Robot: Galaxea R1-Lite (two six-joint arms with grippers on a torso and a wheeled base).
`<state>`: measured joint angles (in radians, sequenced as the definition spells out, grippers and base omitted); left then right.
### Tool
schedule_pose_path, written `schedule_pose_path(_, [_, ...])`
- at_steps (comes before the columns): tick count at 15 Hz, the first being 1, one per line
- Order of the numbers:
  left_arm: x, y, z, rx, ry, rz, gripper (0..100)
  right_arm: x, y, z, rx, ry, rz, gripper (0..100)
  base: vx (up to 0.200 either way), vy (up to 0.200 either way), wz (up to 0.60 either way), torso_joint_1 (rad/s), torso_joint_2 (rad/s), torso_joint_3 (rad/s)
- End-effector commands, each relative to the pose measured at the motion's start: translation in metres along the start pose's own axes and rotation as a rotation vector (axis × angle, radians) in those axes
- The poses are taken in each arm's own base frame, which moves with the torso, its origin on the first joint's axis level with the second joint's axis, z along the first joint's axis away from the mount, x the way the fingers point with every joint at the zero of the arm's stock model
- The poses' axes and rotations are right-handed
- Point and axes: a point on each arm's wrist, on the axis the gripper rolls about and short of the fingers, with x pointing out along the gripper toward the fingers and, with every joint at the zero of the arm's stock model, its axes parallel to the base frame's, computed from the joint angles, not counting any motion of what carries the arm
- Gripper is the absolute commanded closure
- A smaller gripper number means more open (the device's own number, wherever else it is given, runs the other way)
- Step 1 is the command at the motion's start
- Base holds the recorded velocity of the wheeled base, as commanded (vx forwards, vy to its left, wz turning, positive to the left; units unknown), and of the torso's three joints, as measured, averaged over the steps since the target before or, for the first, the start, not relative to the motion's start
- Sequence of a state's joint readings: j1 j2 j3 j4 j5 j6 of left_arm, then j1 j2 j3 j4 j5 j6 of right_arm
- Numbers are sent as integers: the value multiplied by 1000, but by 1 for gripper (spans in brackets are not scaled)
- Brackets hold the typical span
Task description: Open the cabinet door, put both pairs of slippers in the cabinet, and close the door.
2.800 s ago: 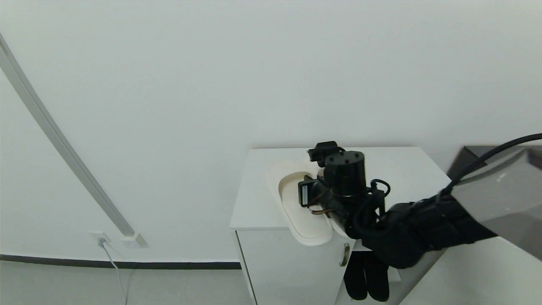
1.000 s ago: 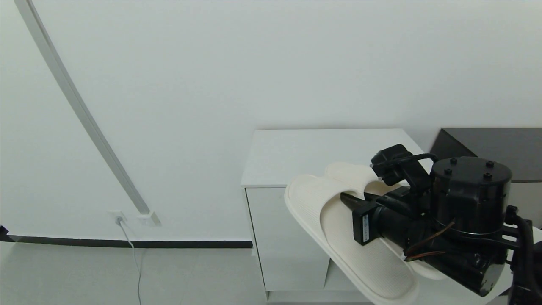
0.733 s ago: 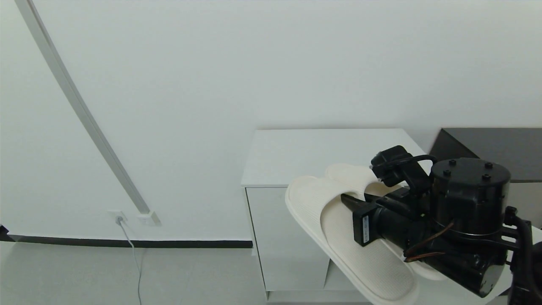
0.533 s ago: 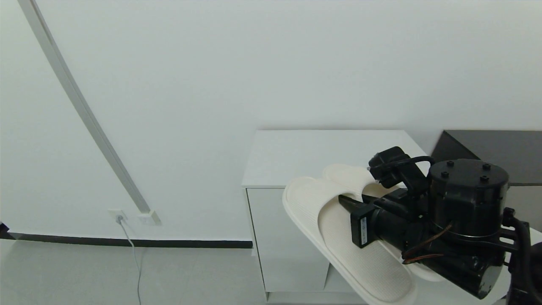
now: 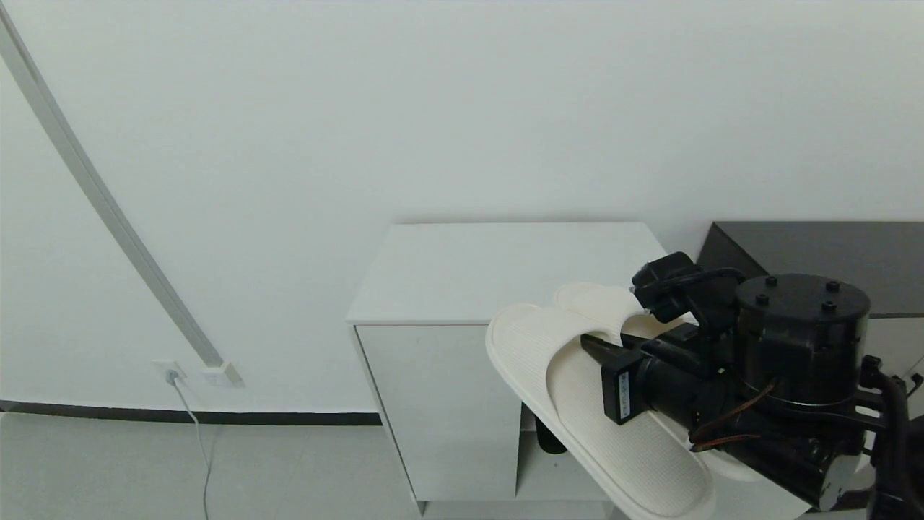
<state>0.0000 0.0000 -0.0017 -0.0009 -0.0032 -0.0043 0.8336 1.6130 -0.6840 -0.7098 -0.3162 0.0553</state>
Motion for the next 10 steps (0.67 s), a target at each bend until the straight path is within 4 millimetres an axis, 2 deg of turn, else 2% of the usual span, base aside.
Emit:
schedule_pose_path(1, [0,0,0,0,1,0,100,0,0,-1,-2,5,1,100,0,-200,0,-2,2,2])
schedule_pose_path(8, [0,0,0,0,1,0,100,-2,1,-6,-7,19,11,100,0,-200,0,0,2,3])
schedule_pose_path(10, [0,0,0,-2,1,0,100,-2,0,-7,-6,10,5,100,0,0,0,0,0,0])
